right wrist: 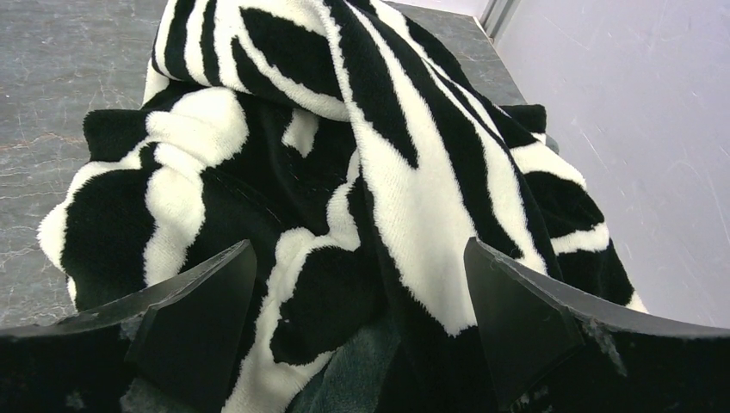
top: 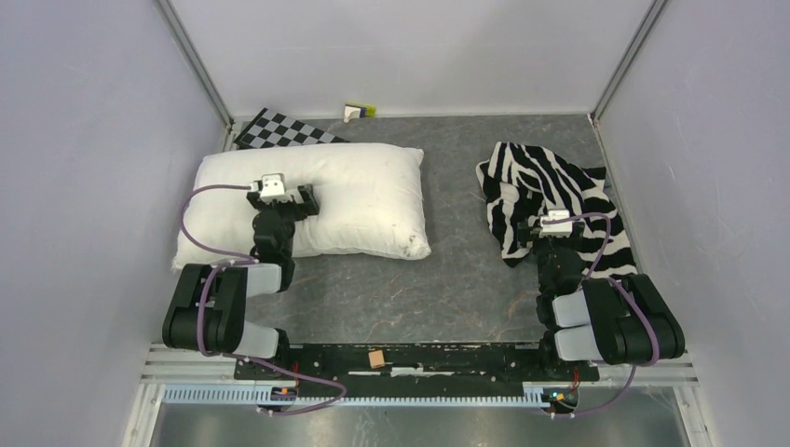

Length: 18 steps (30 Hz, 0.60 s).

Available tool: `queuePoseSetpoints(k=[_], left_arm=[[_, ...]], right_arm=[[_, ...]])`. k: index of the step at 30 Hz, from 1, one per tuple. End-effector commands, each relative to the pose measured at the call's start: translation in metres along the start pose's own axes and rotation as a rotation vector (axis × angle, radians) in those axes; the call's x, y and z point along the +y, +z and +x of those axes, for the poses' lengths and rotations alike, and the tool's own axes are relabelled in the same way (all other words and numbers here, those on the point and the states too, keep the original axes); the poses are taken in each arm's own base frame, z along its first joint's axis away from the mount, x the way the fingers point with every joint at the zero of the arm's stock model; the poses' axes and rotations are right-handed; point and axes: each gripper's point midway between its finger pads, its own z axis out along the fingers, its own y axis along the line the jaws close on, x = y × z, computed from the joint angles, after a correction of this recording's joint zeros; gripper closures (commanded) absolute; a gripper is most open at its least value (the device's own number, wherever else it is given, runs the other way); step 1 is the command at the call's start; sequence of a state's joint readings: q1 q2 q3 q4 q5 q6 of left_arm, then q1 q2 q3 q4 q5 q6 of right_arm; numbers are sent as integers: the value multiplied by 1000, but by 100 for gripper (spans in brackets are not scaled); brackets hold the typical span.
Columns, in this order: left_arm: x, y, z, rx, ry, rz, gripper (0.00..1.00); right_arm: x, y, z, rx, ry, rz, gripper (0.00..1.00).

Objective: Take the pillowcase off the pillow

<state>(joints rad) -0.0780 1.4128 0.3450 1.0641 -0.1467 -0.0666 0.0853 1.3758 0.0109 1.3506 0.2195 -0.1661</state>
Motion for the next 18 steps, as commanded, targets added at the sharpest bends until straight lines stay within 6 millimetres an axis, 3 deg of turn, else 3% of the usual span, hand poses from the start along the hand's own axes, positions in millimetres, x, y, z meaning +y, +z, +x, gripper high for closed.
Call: queuePoseSetpoints(k=[1, 18], left_arm=[[19, -18, 56, 164, 60, -62, 0], [15, -17, 56, 157, 65, -35, 0]], right_arm=[[1, -21, 18, 34, -25, -16, 2], [1, -21, 18, 32, -26, -16, 2]])
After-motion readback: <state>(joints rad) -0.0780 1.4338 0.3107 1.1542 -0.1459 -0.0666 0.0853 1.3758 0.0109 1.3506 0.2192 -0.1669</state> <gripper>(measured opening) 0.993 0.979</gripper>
